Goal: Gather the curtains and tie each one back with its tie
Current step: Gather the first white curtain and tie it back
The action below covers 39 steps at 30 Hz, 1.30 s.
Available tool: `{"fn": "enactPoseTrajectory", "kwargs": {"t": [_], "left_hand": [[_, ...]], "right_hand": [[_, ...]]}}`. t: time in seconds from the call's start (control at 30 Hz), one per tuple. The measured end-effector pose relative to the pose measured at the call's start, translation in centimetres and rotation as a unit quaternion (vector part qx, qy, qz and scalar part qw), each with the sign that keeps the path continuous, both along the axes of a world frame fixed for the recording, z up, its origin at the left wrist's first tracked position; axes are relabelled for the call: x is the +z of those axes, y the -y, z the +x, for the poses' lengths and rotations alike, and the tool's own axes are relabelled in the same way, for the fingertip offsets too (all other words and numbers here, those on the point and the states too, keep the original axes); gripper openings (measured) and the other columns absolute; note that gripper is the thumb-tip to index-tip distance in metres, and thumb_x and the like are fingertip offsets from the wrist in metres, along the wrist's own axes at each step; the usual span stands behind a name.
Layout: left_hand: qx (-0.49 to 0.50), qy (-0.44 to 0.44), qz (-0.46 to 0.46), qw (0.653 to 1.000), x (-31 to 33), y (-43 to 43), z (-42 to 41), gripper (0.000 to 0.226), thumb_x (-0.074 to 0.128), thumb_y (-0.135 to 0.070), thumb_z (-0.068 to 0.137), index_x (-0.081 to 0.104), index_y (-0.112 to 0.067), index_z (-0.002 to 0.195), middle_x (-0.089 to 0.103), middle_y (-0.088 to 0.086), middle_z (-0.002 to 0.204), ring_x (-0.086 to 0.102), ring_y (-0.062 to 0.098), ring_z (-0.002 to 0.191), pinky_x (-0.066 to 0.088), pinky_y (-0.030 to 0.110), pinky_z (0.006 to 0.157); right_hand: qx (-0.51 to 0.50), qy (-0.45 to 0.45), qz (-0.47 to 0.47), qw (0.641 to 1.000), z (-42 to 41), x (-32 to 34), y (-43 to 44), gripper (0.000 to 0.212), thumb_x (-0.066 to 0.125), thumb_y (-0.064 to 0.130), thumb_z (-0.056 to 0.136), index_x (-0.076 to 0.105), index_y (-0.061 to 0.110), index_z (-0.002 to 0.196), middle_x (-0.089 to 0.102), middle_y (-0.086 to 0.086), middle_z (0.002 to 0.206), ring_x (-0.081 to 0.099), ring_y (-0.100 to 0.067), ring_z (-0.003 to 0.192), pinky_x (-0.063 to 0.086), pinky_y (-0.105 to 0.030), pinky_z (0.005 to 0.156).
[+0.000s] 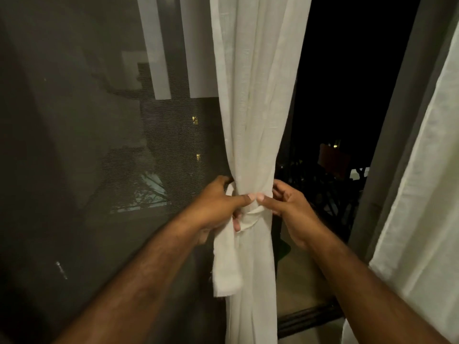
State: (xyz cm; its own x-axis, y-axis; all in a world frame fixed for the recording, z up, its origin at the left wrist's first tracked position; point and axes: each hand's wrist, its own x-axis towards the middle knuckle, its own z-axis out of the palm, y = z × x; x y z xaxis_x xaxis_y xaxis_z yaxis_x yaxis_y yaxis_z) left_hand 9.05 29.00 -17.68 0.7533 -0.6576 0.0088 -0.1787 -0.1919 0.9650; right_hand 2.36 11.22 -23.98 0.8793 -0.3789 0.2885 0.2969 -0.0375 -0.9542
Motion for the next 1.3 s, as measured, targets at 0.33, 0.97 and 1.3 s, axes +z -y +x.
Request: {"fn": "enactPoseTrajectory", "kwargs": {"t": [0.33, 0.97, 1.3], "left_hand": [[-0.108, 0.004, -0.120, 0.987, -0.7, -0.7, -4.2, 0.028, 0.065, -0.002, 0.088, 0.065, -0.010, 0.115, 0.073, 0.004, 0.110, 0.068, 0.016, 0.107, 0.053, 0.032, 0.094], [0.046, 0.334, -0.036, 0.941, -2.3, 1.9, -2.1, 0.044, 0.059, 0.000, 0.093, 0.057, -0.014, 0.134, 0.061, 0.001, 0.129, 0.058, 0.006, 0.115, 0.042, 0.005, 0.095], [0.165, 0.516, 0.045, 0.840, -3.3, 2.8, -3.7, 0.025, 0.066, -0.001, 0.082, 0.074, -0.008, 0.103, 0.063, 0.011, 0.084, 0.065, 0.027, 0.074, 0.043, 0.025, 0.060]], "right_hand": [[-0.119, -0.030, -0.024, 0.992, -1.4, 0.2, -1.7, 0.021, 0.074, 0.007, 0.087, 0.078, 0.016, 0.106, 0.080, -0.001, 0.097, 0.077, -0.019, 0.092, 0.063, -0.043, 0.085], [0.170, 0.027, 0.347, 0.922, -2.9, -1.7, -1.3, 0.046, 0.053, -0.011, 0.079, 0.076, 0.006, 0.114, 0.071, -0.022, 0.120, 0.073, -0.027, 0.096, 0.061, -0.032, 0.079], [0.123, 0.125, 0.336, 0.925, -2.0, -3.2, -2.8, 0.050, 0.071, -0.003, 0.078, 0.071, 0.014, 0.125, 0.066, -0.014, 0.136, 0.068, -0.028, 0.120, 0.062, -0.039, 0.087]]}}
